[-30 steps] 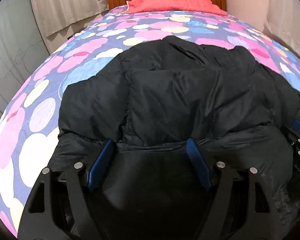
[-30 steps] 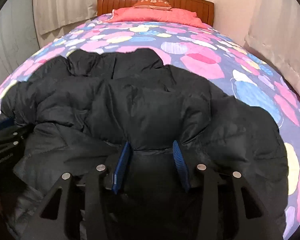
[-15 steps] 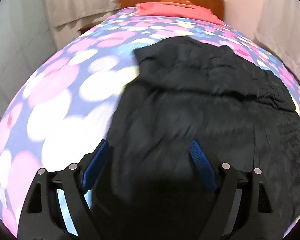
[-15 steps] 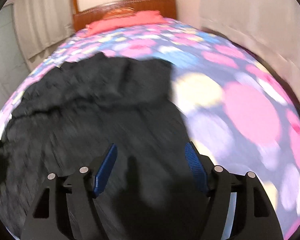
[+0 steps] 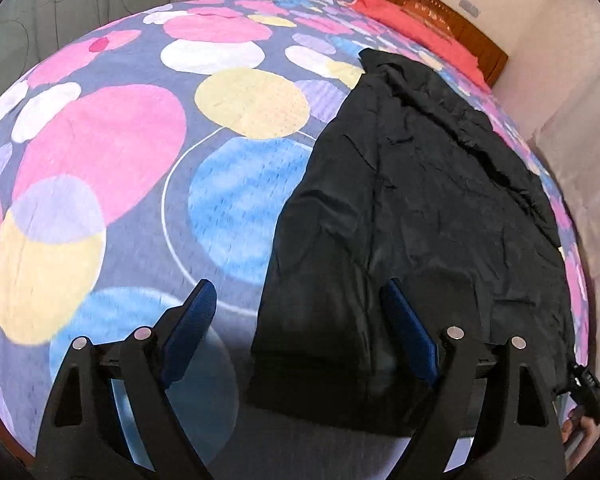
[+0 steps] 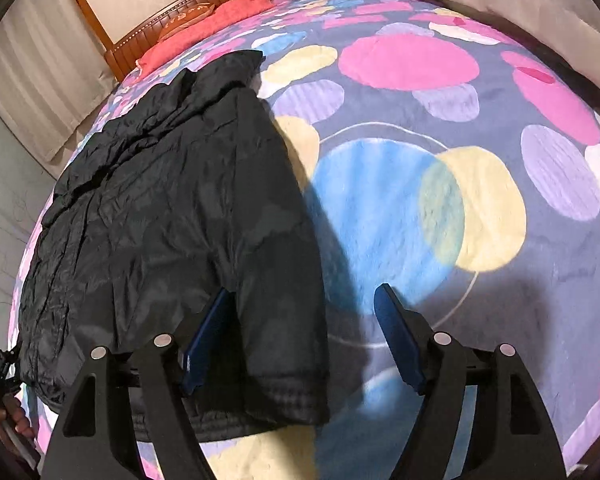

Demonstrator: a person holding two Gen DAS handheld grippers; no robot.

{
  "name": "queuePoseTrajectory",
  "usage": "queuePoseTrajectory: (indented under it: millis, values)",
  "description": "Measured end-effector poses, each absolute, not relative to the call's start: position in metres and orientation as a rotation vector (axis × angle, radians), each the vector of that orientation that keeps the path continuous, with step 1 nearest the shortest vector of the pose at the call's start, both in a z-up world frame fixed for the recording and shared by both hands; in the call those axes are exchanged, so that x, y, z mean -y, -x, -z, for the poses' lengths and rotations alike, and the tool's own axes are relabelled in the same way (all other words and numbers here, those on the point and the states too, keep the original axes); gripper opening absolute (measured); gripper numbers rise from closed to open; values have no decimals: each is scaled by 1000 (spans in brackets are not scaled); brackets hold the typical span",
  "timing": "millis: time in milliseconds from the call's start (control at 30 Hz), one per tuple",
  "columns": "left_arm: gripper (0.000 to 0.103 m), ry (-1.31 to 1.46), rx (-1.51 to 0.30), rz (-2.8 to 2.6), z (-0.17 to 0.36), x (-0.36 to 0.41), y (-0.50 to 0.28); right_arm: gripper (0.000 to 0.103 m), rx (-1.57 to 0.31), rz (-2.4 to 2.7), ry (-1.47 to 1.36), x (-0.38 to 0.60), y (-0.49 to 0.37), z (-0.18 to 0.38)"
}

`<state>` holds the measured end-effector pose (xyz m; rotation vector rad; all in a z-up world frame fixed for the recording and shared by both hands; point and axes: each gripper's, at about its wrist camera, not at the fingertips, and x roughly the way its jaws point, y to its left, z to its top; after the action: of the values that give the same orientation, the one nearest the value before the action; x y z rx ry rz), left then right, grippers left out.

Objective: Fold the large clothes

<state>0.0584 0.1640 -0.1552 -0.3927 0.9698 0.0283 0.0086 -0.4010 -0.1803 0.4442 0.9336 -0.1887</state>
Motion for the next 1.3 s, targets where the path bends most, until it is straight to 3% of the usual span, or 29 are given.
queuePoseTrajectory:
  millis: [200, 267, 300, 367, 433, 633, 700, 767, 867, 900, 967, 1067, 1167, 1300]
  values:
    - [86, 444, -958, 22, 158, -159, -47, 73, -918, 165, -444, 394, -1, 182]
    - [80, 440, -949, 36, 159, -157, -43, 72, -914, 156, -443, 391, 2, 183]
    - [78, 434, -945, 37, 160, -155, -42, 69, -911, 153, -438, 389, 3, 183]
    - [70, 424, -939, 38, 162, -154, -40, 52, -907, 126, -447, 385, 4, 183]
    - [64, 430, -934, 42, 163, -153, -42, 49, -910, 110, -460, 383, 3, 183]
    - [57, 423, -927, 41, 164, -151, -41, 49, -896, 98, -493, 385, 7, 184]
    - [56, 423, -927, 43, 164, -150, -40, 52, -889, 93, -518, 387, 8, 185]
    - [56, 427, -927, 46, 164, -151, -40, 62, -871, 77, -566, 389, 10, 186]
    - [56, 453, -924, 44, 166, -154, -39, 63, -880, 91, -529, 382, 12, 184]
    - [56, 455, -924, 43, 166, -153, -38, 60, -884, 98, -507, 378, 11, 183]
    - [39, 443, -920, 40, 166, -151, -37, 45, -890, 100, -495, 372, 12, 183]
    - [21, 462, -898, 71, 163, -151, -34, 28, -883, 83, -494, 370, 13, 181]
    - [15, 477, -882, 81, 158, -153, -29, 18, -874, 45, -553, 376, 17, 179]
    - [14, 486, -862, 96, 148, -155, -20, 15, -863, 12, -605, 379, 23, 175]
